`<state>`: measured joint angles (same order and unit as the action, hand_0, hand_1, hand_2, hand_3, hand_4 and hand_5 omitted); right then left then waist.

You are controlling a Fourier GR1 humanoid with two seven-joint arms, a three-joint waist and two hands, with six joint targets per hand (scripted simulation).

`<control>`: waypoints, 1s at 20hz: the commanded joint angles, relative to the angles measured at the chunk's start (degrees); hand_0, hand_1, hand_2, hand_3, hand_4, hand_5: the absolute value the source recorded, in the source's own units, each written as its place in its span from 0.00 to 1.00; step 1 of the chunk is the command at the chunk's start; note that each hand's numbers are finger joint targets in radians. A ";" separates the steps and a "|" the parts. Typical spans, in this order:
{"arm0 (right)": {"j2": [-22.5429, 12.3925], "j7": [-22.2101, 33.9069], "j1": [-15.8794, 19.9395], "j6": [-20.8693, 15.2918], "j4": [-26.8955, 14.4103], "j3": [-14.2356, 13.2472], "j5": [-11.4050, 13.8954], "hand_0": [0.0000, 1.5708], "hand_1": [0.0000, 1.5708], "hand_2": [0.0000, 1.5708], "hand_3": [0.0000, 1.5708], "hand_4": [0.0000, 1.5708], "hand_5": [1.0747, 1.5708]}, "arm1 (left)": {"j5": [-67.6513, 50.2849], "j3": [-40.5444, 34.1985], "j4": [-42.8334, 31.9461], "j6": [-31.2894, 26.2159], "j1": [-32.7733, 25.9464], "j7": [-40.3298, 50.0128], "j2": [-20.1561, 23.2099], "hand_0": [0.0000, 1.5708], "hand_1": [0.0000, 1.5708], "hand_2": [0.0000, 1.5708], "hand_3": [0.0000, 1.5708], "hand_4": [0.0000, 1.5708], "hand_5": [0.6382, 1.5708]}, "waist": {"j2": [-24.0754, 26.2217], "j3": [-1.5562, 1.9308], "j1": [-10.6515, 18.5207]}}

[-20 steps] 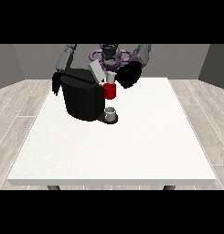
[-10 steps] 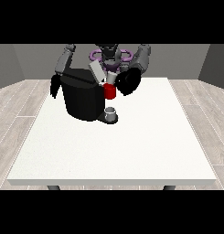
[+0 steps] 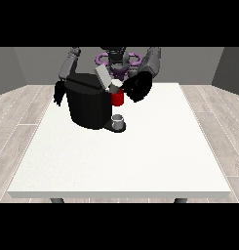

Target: Insert the coffee pod into the coffee machine and close the lid

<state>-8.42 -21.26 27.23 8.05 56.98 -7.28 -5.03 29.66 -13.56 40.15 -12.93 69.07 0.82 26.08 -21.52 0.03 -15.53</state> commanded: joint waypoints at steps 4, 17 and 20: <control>0.15 -0.72 -1.49 0.37 -2.49 -0.97 -0.75 0.00 0.00 0.00 0.00 0.22 1.00 | -2.43 -0.79 0.03 0.98 -1.95 -1.34 -4.30 0.55 0.55 0.58 0.56 0.22 1.00 | 2.58 -0.02 1.20; 0.88 -6.45 -21.18 3.88 -2.56 -0.15 -0.71 0.00 0.00 0.00 0.00 0.05 1.00 | -13.71 -4.04 1.75 -2.38 -31.55 -18.62 -18.24 0.00 0.00 0.00 0.00 0.00 1.00 | 23.74 -0.12 11.12; 2.44 -3.70 -21.97 1.70 -0.71 1.70 0.67 0.00 0.00 0.00 0.00 0.00 1.00 | -15.50 -3.54 1.70 -3.91 -37.45 -20.72 -22.44 0.00 0.00 0.00 0.00 0.13 1.00 | 29.31 -0.11 13.67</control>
<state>-7.08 -26.39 8.43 10.48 54.81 -7.23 -5.42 16.72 -16.76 41.96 -15.67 39.22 -16.63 7.90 1.64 -0.07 -4.36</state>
